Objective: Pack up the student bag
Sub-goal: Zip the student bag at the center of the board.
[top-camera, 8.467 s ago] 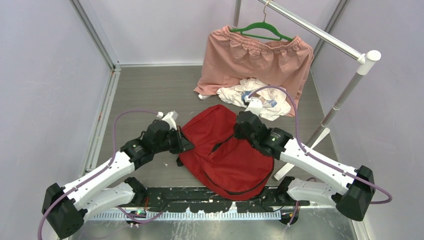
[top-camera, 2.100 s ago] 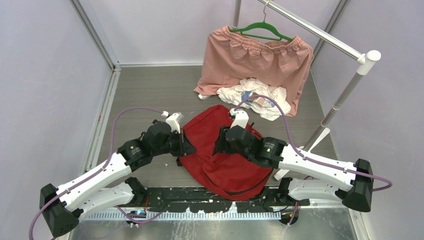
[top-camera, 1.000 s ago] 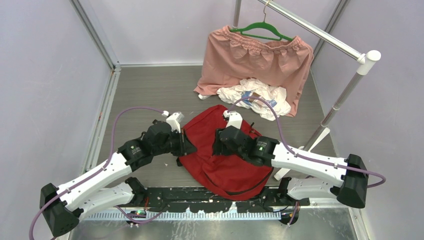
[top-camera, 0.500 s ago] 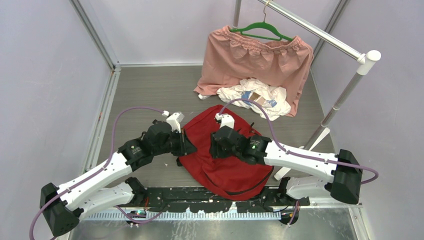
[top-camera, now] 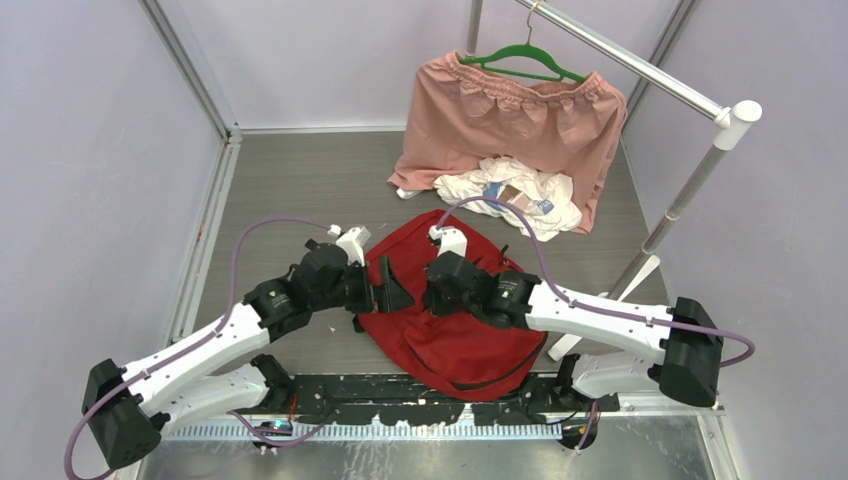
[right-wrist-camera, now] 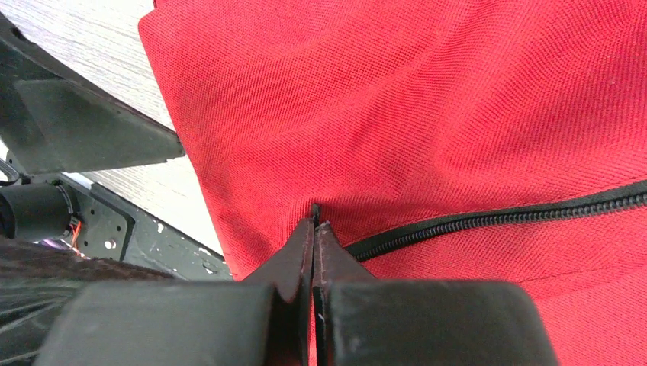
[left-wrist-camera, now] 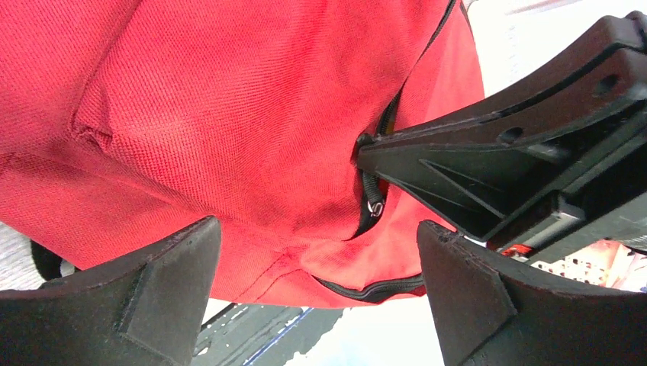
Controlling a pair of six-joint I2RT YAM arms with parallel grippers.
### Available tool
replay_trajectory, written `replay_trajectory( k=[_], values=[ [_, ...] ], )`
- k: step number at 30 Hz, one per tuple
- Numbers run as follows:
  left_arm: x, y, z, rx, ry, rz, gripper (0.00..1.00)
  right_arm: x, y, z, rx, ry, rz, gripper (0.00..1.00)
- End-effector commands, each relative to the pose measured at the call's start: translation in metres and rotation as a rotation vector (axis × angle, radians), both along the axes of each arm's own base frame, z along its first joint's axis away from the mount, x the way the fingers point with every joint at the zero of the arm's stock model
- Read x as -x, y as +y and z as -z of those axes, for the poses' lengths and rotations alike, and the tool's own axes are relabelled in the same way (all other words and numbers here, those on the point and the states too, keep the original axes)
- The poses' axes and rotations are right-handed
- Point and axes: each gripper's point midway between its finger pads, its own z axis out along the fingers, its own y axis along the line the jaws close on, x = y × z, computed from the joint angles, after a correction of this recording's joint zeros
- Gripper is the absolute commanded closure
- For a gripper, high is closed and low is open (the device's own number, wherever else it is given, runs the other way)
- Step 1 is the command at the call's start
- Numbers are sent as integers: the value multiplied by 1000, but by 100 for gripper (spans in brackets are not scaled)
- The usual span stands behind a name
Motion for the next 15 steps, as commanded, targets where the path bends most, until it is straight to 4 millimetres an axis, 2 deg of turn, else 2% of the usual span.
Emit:
replay_trajectory(
  k=[1, 5, 13, 15],
  values=[
    [-3, -15, -6, 92, 6, 2, 0, -9, 7, -32, -95, -60, 30, 99],
    [-7, -19, -2, 117, 6, -11, 2, -8, 5, -35, -111, -63, 31, 99],
    [-11, -29, 8, 117, 24, 5, 12, -7, 4, -40, -131, -70, 34, 99],
    [-12, -31, 8, 121, 26, 8, 19, -7, 3, -41, -128, -71, 34, 99]
  ],
)
